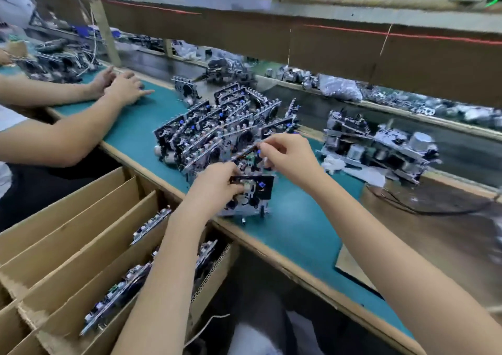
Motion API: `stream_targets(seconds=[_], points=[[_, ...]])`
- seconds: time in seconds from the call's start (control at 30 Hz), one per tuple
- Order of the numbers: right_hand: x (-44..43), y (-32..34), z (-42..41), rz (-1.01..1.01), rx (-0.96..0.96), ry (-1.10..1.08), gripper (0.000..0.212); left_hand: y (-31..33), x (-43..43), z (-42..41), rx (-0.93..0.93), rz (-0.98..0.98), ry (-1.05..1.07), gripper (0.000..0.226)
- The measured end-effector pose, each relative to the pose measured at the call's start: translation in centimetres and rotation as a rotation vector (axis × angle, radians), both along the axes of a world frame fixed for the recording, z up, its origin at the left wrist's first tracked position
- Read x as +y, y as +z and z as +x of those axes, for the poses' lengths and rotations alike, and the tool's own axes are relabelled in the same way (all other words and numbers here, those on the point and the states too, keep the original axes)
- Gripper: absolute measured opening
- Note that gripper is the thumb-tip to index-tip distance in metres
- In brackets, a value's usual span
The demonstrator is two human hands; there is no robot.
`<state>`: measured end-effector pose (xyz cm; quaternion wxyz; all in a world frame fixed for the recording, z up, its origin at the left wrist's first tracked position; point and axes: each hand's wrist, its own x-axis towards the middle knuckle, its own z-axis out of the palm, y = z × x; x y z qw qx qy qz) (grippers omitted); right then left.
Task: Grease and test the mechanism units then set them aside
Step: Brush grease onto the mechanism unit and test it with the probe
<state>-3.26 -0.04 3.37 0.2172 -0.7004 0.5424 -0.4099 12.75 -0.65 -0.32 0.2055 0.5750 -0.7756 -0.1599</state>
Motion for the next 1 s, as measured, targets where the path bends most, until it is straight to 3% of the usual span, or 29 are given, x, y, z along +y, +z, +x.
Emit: stream_targets(seconds=[0.07,0.13,0.2,0.3,0.4,0.47,0.53,0.6,0.77,0.87,0.93,1.0], points=[[0.3,-0.6,-2.4,0.019,-0.048,-0.066,0.023,0.1,0.6,-0.7,0.212,0.004,-0.002,0.03],[0.8,-1.1,-5.1,0.094,-0.075,-0.089,0.028,0.2,0.9,-1.9,0.54,0.122,0.045,0.021],[1.5,-1.7,-7.6,0.274,-0.183,-0.054,0.027,0.2,1.0,-3.9,0.917,0.406,0.122,0.016],[2.9,-2.8,-10.8,0.534,-0.552,0.017,0.027,-0.8,0.9,-8.1,1.408,0.82,0.217,0.018],[4.8,-3.6,-12.7,0.449,-0.765,0.079,0.017,-1.8,1.5,-12.4,1.674,1.046,0.282,0.024],[5.8,-3.5,-13.7,0.337,-0.771,0.05,0.02,-2.9,1.9,-14.6,1.607,1.081,0.19,0.033],[6.4,-3.0,-14.7,0.214,-0.695,-0.041,0.015,-4.1,2.1,-16.0,1.381,1.03,0.077,0.044],[6.5,-2.5,-15.9,0.16,-0.726,-0.147,0.02,-4.8,2.0,-16.6,1.281,0.935,0.019,0.047],[6.4,-2.1,-16.9,0.311,-0.93,-0.095,0.042,-6.5,0.8,-16.3,1.41,0.923,-0.272,0.033],[5.5,-2.3,-17.2,0.445,-1.072,-0.191,0.021,-7.2,0.6,-15.6,1.407,0.954,-0.44,0.03],[4.9,-2.8,-17.7,0.498,-1.158,-0.201,0.017,-7.4,0.4,-15.5,1.432,0.969,-0.471,0.047],[4.3,-3.0,-18.0,0.5,-1.011,-0.233,0.025,-7.7,0.1,-15.5,1.45,0.954,-0.473,0.06]])
